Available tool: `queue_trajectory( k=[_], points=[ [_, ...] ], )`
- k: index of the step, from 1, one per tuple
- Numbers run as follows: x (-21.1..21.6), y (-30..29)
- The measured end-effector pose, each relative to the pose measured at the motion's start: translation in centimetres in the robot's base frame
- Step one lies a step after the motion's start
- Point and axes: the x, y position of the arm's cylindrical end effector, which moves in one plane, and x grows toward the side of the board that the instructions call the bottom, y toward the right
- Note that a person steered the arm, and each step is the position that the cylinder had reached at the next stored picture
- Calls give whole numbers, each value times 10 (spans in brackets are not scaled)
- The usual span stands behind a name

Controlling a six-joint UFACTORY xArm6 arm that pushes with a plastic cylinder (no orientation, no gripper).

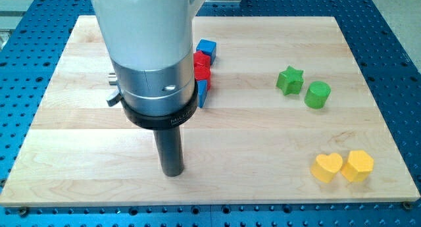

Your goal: Move your arm to the bottom of the blue triangle

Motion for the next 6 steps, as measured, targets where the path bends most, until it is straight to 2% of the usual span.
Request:
queue_trajectory(
  k=[6],
  points=[
    [-28, 5]
  ],
)
